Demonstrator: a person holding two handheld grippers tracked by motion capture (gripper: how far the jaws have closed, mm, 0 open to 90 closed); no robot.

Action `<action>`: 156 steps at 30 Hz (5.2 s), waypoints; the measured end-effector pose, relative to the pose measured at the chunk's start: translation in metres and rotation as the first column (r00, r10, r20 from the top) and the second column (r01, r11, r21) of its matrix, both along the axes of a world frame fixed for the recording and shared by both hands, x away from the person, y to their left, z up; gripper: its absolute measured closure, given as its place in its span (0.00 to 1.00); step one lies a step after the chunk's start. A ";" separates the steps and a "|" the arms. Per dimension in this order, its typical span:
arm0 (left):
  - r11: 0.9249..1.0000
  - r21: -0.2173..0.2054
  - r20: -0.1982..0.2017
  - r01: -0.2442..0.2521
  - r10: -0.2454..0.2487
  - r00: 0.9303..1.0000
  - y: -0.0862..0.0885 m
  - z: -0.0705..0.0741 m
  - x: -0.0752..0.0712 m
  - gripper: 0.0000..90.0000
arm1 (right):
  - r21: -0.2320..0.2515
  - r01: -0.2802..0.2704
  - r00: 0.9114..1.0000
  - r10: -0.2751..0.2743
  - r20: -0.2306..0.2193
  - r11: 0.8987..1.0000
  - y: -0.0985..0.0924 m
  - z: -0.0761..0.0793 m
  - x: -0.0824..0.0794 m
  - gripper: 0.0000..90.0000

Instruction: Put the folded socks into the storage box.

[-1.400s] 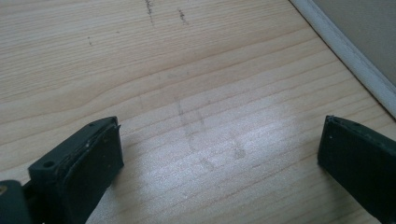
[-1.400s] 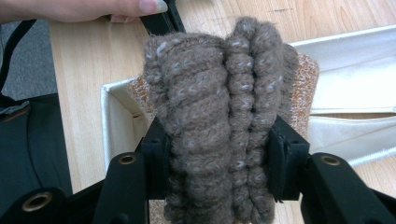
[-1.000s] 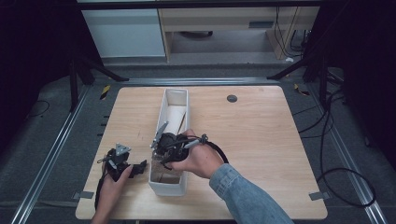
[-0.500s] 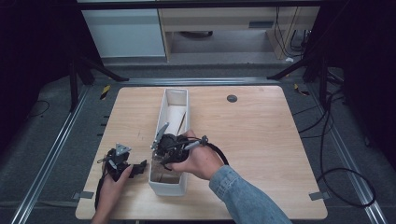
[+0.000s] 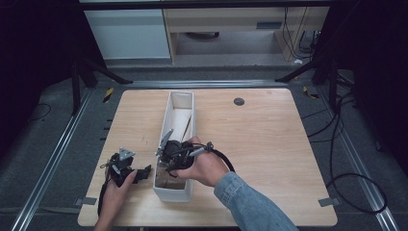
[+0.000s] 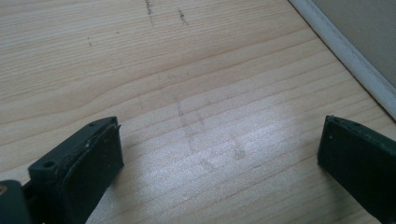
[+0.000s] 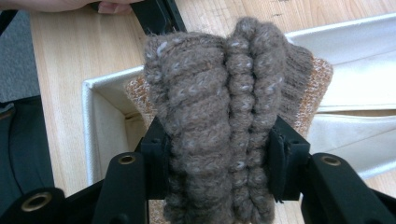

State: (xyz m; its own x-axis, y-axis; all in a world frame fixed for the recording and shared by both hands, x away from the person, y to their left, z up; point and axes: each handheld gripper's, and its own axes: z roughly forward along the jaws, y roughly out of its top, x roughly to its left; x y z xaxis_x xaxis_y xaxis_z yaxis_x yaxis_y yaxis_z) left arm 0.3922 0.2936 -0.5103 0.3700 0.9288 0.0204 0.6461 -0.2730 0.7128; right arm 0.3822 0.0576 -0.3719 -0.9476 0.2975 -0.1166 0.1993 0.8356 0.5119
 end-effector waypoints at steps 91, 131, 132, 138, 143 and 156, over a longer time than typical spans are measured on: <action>1.000 0.002 0.000 0.005 -0.005 1.000 0.000 0.000 0.001 0.00 | 0.161 0.057 0.998 -0.059 0.007 0.985 -0.016 0.021 0.032 1.00; 1.000 0.000 0.001 0.004 -0.004 1.000 0.000 0.000 0.001 0.00 | 0.109 0.013 0.996 -0.003 -0.090 0.994 -0.015 -0.017 0.010 1.00; 1.000 0.001 0.001 0.003 -0.003 1.000 0.000 0.000 0.001 0.00 | 0.105 0.011 0.996 -0.001 -0.092 0.994 -0.015 -0.019 0.009 1.00; 1.000 -0.002 0.000 0.003 -0.003 1.000 0.000 0.000 0.001 0.00 | 0.103 0.000 0.995 0.010 -0.097 0.995 -0.014 -0.025 0.004 1.00; 1.000 -0.001 0.001 0.003 -0.003 1.000 0.000 0.000 0.001 0.00 | 0.100 -0.002 0.995 0.012 -0.098 0.995 -0.014 -0.028 0.002 1.00; 1.000 -0.002 0.001 0.003 -0.003 1.000 0.000 0.000 0.001 0.00 | 0.073 -0.009 0.996 0.016 -0.090 0.997 -0.012 -0.039 -0.003 1.00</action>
